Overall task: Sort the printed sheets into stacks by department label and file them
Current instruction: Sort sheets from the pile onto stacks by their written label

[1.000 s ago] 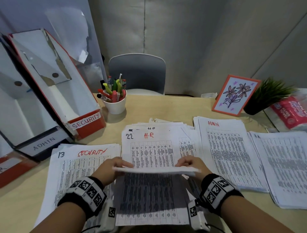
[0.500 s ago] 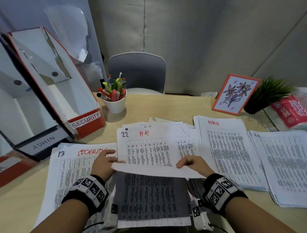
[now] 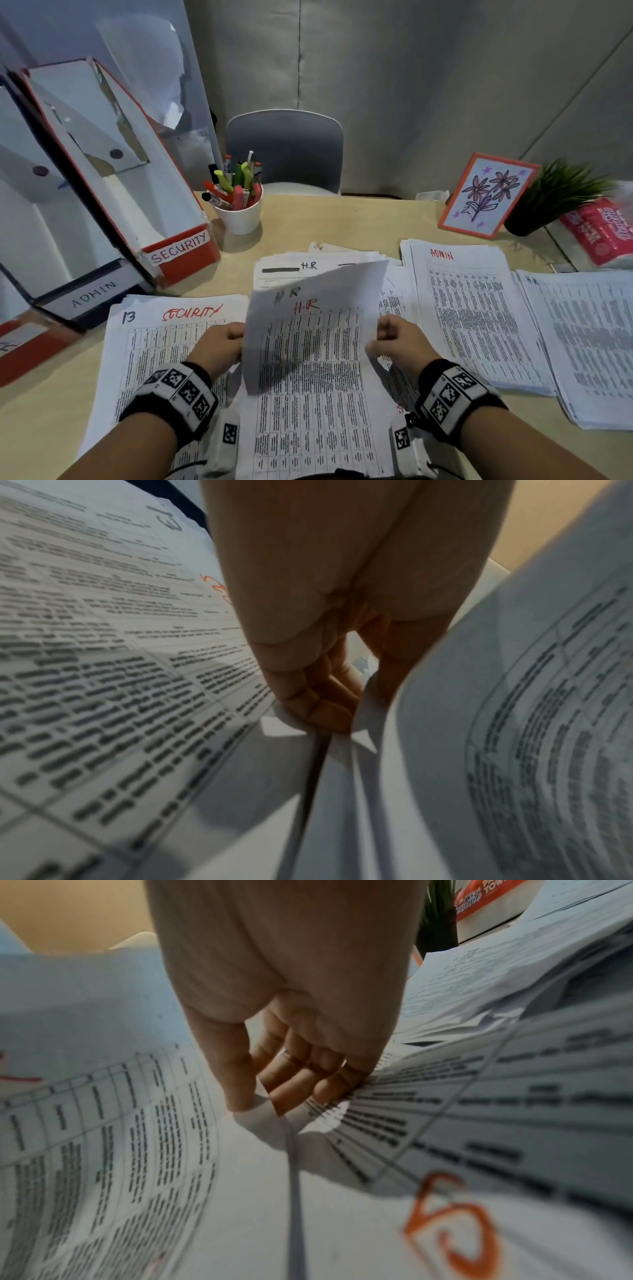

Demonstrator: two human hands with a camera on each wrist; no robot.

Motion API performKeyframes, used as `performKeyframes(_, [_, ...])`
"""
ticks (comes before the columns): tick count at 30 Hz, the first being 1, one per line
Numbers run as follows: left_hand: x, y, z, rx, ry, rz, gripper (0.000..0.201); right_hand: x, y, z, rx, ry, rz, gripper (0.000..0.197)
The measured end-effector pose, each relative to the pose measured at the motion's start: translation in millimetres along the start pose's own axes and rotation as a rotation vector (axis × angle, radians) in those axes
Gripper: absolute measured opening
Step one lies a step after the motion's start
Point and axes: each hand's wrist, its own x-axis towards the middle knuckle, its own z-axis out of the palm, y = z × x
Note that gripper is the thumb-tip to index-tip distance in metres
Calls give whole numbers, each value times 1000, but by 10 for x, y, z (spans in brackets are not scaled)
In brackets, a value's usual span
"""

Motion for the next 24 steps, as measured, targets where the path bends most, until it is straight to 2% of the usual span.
performKeyframes(3, [50,-76,-34,90,7,36,45,7,6,1,26,1,13,42])
performKeyframes(7, [27,-45,-35,132,14,79,59,26,-16,20,19,-36,4,52])
performKeyframes(9, [-13,7,-30,144,-13,83,52,44,-18,29,29,-13,5,48])
performKeyframes(12, [8,-34,-38,101,-42,60,46,56,-23,48,-37,10,0,19])
performKeyframes(14, [0,-36,-34,11,-68,21,33,51,-29,58,-53,11,13,8])
performKeyframes(15, [-3,-20,-21,-40,-84,5,25,50,-34,62,-76,19,21,8])
performKeyframes(16, [-1,-6,-10,-113,-87,-19,24,50,-34,62,-109,35,24,18])
performKeyframes(19, [-18,53,-2,-277,-107,-109,51,38,-59,60,-186,77,14,36])
performKeyframes(22, [-14,61,-19,-168,-88,-105,77,36,-64,83,-233,92,-7,33])
performKeyframes(24, [-17,61,-2,-5,-28,-3,64,35,-79,108,-247,118,-30,35])
